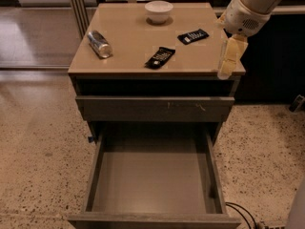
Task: Place rxbar chocolate into middle drawer
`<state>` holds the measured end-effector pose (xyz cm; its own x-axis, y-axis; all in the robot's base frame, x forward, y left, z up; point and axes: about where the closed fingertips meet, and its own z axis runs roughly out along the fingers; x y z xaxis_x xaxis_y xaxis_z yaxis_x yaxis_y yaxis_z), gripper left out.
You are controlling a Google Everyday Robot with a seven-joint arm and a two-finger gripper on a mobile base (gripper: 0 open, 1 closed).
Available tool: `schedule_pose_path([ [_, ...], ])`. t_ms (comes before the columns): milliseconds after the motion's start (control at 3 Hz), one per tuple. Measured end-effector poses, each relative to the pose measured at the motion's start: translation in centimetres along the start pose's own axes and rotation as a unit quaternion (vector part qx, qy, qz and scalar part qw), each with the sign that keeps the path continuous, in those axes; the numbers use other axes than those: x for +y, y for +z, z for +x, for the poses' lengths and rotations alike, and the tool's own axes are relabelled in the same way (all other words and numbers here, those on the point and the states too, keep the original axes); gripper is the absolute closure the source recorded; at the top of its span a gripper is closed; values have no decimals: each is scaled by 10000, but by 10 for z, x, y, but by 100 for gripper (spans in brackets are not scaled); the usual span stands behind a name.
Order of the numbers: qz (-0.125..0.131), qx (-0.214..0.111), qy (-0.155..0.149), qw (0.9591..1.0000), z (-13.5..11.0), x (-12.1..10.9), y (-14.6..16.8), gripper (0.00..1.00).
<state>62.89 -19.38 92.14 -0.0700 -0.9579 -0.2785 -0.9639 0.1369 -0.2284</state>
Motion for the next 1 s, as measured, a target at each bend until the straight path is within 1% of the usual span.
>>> schedule_pose_path([
  [333,0,0,0,10000,0,0,0,0],
  [667,13,-107,-113,9999,-12,-14,9,0],
  [1000,-32,-182,-303,9994,-31,-35,22,0],
])
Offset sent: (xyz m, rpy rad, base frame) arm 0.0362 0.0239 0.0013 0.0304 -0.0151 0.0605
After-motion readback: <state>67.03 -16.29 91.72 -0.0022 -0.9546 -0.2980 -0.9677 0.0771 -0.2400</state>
